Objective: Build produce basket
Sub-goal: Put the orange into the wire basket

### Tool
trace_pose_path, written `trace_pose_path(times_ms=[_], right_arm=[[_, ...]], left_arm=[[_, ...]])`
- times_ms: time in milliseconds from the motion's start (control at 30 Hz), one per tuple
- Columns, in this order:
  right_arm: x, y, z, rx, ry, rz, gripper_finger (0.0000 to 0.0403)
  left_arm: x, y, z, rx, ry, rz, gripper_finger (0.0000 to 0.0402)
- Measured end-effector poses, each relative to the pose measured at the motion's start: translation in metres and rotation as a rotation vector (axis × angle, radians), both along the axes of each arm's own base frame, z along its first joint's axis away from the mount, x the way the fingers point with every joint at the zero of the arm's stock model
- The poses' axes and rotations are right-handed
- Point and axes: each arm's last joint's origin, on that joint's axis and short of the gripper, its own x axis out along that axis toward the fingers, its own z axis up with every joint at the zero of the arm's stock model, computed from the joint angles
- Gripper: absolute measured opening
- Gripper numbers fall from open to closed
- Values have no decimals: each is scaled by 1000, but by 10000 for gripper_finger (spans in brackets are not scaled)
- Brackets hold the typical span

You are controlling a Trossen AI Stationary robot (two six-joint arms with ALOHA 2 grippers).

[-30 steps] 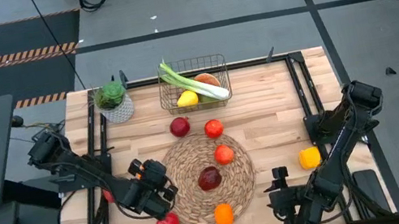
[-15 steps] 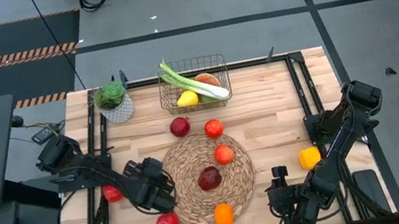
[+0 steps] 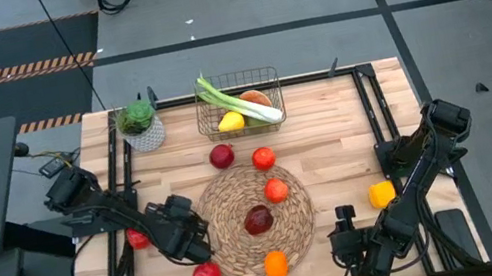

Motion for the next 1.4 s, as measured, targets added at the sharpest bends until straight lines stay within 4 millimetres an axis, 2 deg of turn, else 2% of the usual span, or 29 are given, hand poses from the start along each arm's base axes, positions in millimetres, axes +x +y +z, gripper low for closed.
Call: trace_pose_path(times_ms=[333,633,867,967,1400], right_arm=[[0,0,0,1,2,1,208],[0,0,0,3,4,1,208],[0,0,0,6,7,3,208],[0,0,0,6,7,3,208],[0,0,0,6,8,3,208]], left_arm=[[1,-4,-1,-35,-58,65,314],[-2,-1,-2,-34,-28,81,314],[-21,12,-32,-5,-2,110,314],[-26,14,-38,-1,-12,127,314],[-18,6,-29,-65,-1,146,314]])
